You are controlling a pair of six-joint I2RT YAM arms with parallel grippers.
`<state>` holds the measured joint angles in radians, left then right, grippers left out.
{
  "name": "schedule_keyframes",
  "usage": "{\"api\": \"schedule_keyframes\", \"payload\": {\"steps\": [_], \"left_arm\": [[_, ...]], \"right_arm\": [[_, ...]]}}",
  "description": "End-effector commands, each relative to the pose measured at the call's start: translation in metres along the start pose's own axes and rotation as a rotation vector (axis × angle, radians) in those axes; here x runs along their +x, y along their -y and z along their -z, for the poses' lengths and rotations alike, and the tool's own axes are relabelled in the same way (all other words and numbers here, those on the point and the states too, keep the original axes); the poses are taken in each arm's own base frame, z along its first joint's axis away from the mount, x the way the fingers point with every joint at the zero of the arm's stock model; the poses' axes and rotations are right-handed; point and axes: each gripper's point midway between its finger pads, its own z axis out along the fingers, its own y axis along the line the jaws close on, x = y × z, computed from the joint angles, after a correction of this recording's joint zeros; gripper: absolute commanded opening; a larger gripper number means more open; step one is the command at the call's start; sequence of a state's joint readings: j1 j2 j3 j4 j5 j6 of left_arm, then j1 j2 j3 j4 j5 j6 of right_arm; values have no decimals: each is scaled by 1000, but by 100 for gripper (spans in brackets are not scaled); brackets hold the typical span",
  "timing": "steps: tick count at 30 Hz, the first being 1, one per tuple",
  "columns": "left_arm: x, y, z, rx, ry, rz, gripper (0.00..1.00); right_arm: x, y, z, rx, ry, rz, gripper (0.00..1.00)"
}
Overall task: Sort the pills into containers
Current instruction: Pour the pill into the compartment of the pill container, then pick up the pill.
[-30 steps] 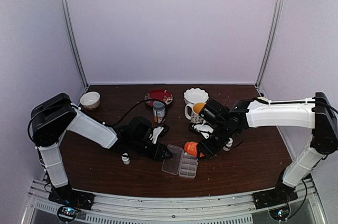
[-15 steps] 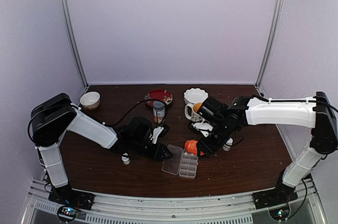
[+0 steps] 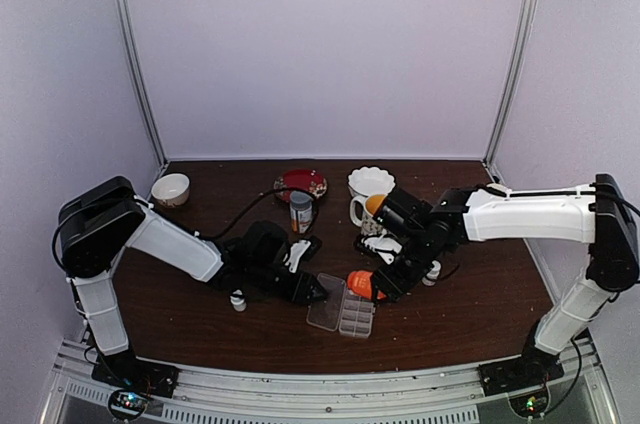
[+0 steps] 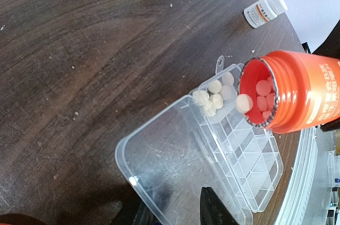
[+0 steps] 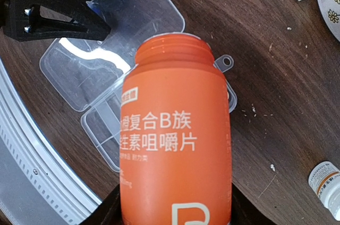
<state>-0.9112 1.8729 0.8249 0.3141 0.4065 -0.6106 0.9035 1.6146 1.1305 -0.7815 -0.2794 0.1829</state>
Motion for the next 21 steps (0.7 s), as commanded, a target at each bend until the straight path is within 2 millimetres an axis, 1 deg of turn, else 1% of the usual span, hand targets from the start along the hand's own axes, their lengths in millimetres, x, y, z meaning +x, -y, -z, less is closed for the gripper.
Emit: {"api": "schedule_keyframes", "payload": {"steps": [1, 4, 6, 11, 14, 17, 21], "left_arm": [[-8, 8, 1, 10, 27, -35, 40], [-11, 11, 5, 8, 35, -37, 48], [-14, 14, 7, 11, 41, -37, 53], [-20, 18, 16, -14, 38, -35, 58], [-27, 20, 26, -56, 35, -42, 60], [-37, 23, 39, -99, 45, -51, 62], [-42, 21, 55, -174, 27, -49, 63]], "right_arm": [[-10, -10, 15, -57, 130, 33, 0], [-14, -15, 23, -100, 219, 64, 0], [-19, -18, 34, -119, 304, 87, 0], [-22, -30, 59, -184, 479, 164, 0], [-27, -42, 84, -237, 637, 219, 0], [-31, -45, 111, -248, 806, 262, 0], [-38, -49, 148, -243, 1018, 316, 0]]}}
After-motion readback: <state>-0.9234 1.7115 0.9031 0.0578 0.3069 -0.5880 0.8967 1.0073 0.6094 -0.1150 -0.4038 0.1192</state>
